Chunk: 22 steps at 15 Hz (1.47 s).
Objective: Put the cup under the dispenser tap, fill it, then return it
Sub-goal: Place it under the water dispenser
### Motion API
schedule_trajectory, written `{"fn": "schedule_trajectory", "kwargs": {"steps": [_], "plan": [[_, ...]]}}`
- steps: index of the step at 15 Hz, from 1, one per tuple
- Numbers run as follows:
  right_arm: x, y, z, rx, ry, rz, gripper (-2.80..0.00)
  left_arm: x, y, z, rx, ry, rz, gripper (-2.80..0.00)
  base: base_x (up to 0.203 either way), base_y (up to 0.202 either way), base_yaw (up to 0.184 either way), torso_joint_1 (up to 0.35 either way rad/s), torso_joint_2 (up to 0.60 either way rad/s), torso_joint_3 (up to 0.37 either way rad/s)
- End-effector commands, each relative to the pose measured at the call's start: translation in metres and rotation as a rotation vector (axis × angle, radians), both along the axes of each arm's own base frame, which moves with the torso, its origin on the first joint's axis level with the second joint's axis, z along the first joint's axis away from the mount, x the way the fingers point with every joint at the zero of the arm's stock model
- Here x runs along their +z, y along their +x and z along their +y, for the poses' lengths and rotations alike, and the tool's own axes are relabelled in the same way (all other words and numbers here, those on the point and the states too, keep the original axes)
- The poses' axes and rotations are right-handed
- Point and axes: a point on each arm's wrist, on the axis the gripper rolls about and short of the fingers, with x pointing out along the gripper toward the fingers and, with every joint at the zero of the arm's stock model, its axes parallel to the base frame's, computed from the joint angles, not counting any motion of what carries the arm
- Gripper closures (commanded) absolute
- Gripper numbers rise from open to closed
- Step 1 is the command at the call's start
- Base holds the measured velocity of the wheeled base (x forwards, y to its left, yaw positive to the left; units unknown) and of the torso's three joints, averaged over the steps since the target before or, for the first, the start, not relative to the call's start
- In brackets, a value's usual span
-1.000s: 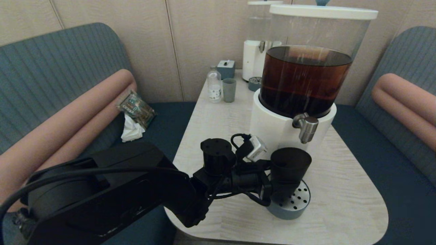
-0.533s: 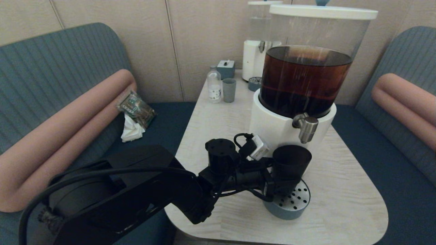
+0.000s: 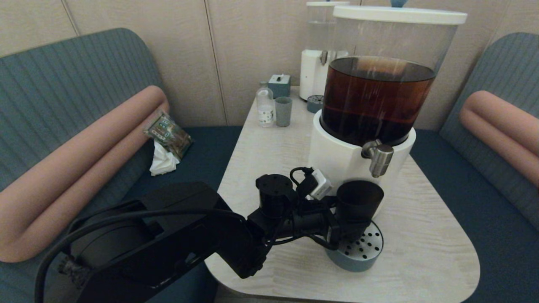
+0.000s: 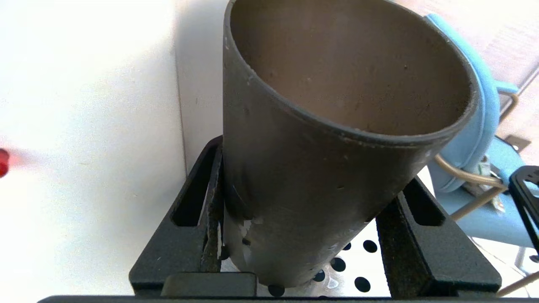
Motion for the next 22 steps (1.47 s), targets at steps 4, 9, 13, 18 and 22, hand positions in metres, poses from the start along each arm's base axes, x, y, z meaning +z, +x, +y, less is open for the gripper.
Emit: {"fn": "schedule_trajectory", "kwargs": {"steps": [4, 9, 13, 18, 22], "plan": [[0.0, 0.0, 0.0, 0.001, 0.0, 0.002, 0.0, -0.002, -0.005, 0.001, -0.006, -0.003, -0.014, 0.0, 0.0, 0.0, 0.0, 0.0, 0.0, 0.0], [0.0, 0.0, 0.0, 0.001, 0.0, 0.002, 0.0, -0.001, -0.009, 0.003, -0.007, 0.002, -0.023, 0.0, 0.0, 0.0, 0.0, 0.0, 0.0, 0.0], [0.0, 0.0, 0.0, 0.001, 0.0, 0.002, 0.0, 0.0, -0.009, 0.003, -0.011, 0.0, -0.025, -2.8, 0.0, 0.0, 0.0, 0.0, 0.0, 0.0], [0.0, 0.0, 0.0, 0.001, 0.0, 0.002, 0.0, 0.001, -0.013, 0.0, -0.025, -0.018, -0.044, -2.8, 0.0, 0.0, 0.0, 0.0, 0.0, 0.0], [0.0, 0.0, 0.0, 0.001, 0.0, 0.002, 0.0, 0.001, -0.013, 0.0, -0.022, -0.017, -0.043, -2.8, 0.0, 0.0, 0.0, 0.0, 0.0, 0.0]]}}
